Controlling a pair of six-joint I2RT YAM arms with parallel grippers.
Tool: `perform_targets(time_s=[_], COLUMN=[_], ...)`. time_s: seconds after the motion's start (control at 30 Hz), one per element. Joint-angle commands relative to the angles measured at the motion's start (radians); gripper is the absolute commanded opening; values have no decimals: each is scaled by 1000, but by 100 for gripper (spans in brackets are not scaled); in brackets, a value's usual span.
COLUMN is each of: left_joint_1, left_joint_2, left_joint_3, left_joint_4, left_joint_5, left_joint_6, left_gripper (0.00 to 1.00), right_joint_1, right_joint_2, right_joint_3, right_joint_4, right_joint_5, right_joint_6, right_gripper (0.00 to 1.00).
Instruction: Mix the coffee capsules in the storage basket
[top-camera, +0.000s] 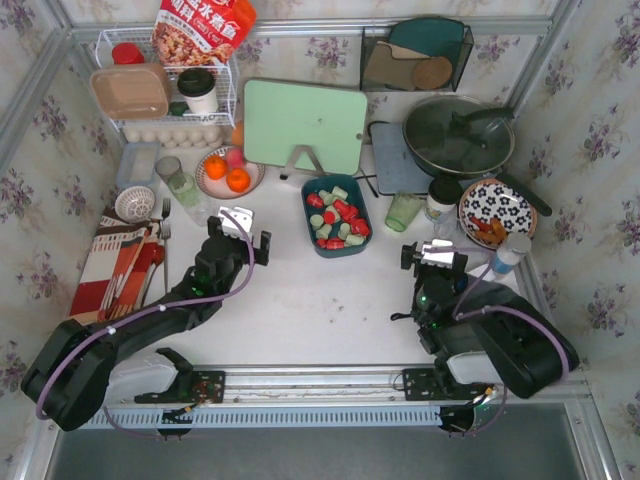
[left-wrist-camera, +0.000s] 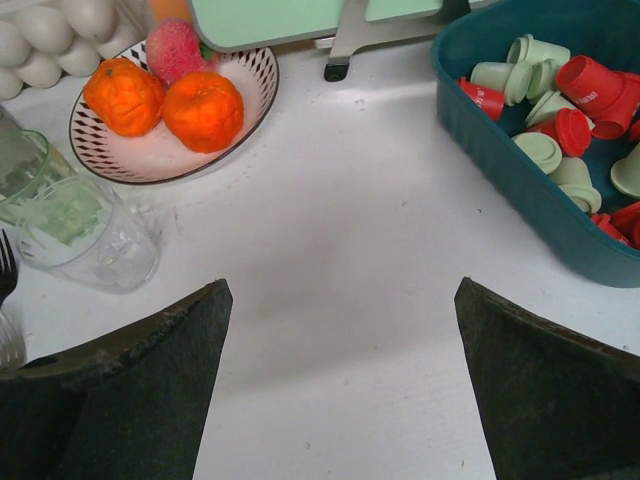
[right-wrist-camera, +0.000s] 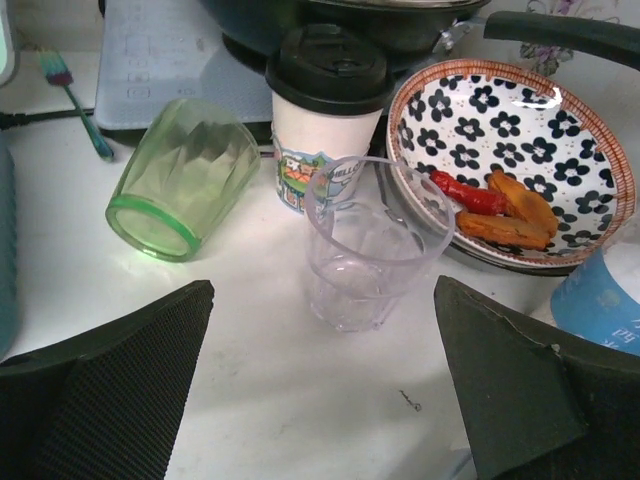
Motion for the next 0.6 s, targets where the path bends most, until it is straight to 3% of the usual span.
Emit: perform_targets(time_s=[0.0, 0.27, 0.37, 0.5, 0.57], left_joint_1=[2, 3, 3, 3, 3], left_joint_2=[1, 1, 9, 17, 12], left_joint_3=[9, 13, 15, 19, 19], left_joint_4=[1, -6, -6, -10, -13], left_joint_5=[-34, -43, -38, -39, -43], left_joint_6=[-9, -5, -10, -12, -9], left_gripper=[96, 96, 96, 96, 96], right_joint_1=[-15, -47, -111, -238, -256], right_joint_2=[94, 136, 149, 297, 258], right_joint_3=[1, 24, 23, -2, -6], right_joint_4=[293, 277, 293, 493, 417], right_joint_5=[38, -196, -266, -305, -375], right_joint_6=[-8, -56, -32, 77, 95], right_gripper=[100, 100, 100, 100, 100])
